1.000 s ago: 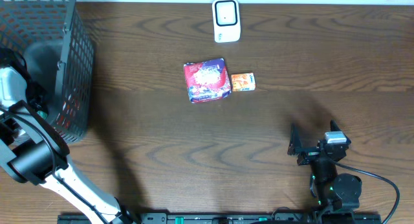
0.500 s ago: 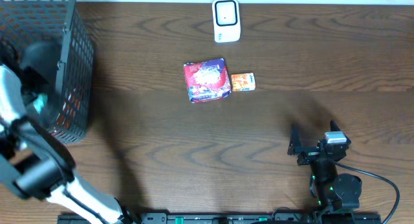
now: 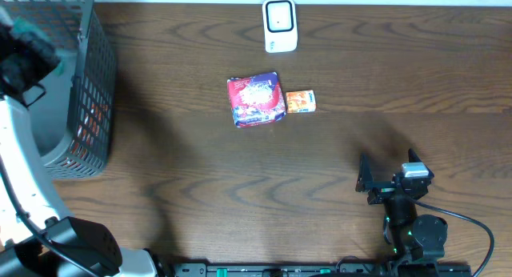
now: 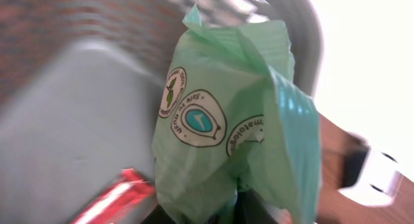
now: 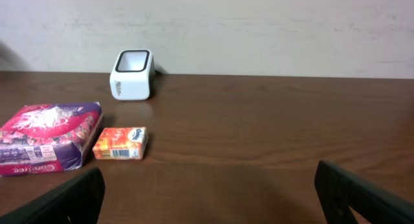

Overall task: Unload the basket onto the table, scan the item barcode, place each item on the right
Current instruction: 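Grasp the green wipes pack with the left gripper and lift, then carry the green pack and set it left of the purple package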

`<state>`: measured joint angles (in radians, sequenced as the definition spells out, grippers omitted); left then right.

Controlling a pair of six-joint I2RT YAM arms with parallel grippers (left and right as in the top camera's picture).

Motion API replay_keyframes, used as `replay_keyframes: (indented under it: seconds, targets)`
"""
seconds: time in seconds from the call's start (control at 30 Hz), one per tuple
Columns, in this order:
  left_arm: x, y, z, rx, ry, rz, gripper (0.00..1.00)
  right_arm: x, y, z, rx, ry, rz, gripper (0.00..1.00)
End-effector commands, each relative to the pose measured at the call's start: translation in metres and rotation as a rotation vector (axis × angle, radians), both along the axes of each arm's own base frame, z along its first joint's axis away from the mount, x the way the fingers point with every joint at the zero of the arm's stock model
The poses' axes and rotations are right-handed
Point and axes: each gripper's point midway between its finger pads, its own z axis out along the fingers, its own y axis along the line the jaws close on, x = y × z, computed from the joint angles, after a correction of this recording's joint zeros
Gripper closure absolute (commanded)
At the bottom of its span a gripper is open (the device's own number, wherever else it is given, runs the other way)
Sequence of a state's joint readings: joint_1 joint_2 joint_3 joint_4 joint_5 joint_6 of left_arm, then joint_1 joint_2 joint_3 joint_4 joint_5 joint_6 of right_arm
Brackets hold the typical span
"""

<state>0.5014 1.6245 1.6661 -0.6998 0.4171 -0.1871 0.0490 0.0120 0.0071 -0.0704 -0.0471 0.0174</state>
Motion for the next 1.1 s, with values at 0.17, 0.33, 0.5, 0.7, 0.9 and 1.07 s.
replay_keyframes:
  seconds: [0.17, 0.33, 0.5, 0.7, 0.9, 1.07]
  targets:
    - [0.027, -0.092, 0.032, -0.055, -0.128, -0.271, 0.93, 0.0, -0.004, 0.0, 0.003, 0.001, -0.017, 0.01]
    - [0.035, -0.118, 0.039, -0.028, -0.161, -0.343, 0.93, 0.0, -0.004, 0.0, 0.003, 0.001, -0.017, 0.01]
    - [0.037, -0.13, 0.04, -0.026, -0.166, -0.37, 0.93, 0.0, -0.004, 0.0, 0.003, 0.001, -0.017, 0.01]
    - [0.036, -0.159, 0.033, -0.042, -0.143, -0.43, 0.93, 0.0, -0.004, 0.0, 0.003, 0.001, -0.017, 0.01]
    - [0.039, -0.204, 0.022, -0.058, -0.115, -0.528, 0.93, 0.0, -0.004, 0.0, 0.003, 0.001, -0.017, 0.01]
    - [0.041, -0.241, -0.001, -0.081, -0.056, -0.606, 0.93, 0.0, -0.004, 0.0, 0.003, 0.001, -0.017, 0.01]
